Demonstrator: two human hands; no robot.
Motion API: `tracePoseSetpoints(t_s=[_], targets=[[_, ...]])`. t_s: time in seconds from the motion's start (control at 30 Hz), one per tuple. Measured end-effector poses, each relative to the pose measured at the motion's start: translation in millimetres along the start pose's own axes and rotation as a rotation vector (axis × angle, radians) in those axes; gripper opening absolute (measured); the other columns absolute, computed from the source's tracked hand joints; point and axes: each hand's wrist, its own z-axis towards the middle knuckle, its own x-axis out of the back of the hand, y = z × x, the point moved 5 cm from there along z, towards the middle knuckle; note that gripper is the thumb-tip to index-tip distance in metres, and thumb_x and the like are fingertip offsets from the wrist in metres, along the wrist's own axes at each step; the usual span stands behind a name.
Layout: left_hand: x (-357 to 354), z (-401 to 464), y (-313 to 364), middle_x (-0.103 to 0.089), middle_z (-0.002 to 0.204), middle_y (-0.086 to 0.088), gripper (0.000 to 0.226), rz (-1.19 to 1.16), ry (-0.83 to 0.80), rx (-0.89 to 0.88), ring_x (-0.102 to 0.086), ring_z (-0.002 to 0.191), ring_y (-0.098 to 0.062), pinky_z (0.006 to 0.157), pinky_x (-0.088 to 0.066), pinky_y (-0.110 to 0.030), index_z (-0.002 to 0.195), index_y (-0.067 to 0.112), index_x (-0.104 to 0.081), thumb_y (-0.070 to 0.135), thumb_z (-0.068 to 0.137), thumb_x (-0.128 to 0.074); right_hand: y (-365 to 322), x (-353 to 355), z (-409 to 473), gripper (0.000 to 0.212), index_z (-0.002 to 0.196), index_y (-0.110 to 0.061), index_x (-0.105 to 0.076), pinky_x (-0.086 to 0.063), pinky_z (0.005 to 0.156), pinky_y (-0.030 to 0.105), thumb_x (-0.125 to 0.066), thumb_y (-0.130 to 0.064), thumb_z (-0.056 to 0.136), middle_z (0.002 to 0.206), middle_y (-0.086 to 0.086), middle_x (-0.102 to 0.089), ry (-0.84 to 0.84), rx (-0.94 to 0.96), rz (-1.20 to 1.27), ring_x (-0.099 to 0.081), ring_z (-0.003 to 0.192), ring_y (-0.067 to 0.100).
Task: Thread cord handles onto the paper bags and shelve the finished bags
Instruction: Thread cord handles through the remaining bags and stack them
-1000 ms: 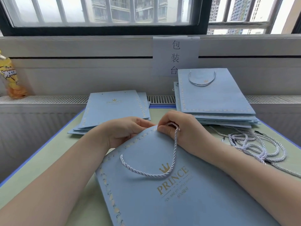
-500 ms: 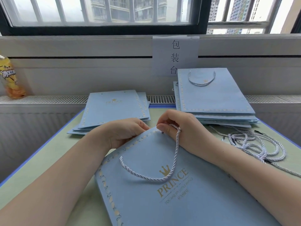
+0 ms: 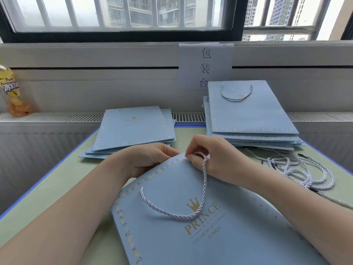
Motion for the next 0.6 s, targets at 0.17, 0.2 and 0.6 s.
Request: tracePoseSetpoints(t_s=[0.17,0.2,0.6], targets=[[-5,3,0,-0.072,0.088,-0.009,0.030,-0.037,-0.053,-0.008,-0.069,0.067,-0.017,0.060,-0.056,-0.026,0.093,0.010,-0.074,-0.004,0.091,-0.048,-7,8,-1,0.008,0.080,-0.015,-0.064,-0.043,0.064,0.017,-0.065,-0.008,0.084,0.074,-0.006,-0.064,-0.023,0.048,-0.004,-0.057,0.072,0.008],[-6,4,0,-0.072,0.087,-0.008,0.031,-0.029,-0.059,-0.008,-0.069,0.066,-0.016,0.060,-0.056,-0.026,0.092,0.010,-0.074,-0.004,0.091,-0.047,-7,8,-1,0.009,0.079,-0.015,-0.062,-0.043,0.063,0.018,-0.064,-0.008,0.084,0.071,-0.004,-0.064,-0.032,0.050,0.002,-0.056,0.069,0.009],[4,-3,4,-0.067,0.072,-0.008,0.020,0.245,0.202,0.041,-0.059,0.054,-0.013,0.051,-0.048,-0.020,0.076,0.008,-0.072,0.002,0.090,-0.059,-3,19,4,0.015,0.073,-0.009,-0.058,-0.038,0.054,0.016,-0.063,-0.006,0.087,0.058,-0.003,-0.053,0.058,-0.107,0.515,-0.045,0.053,0.007]])
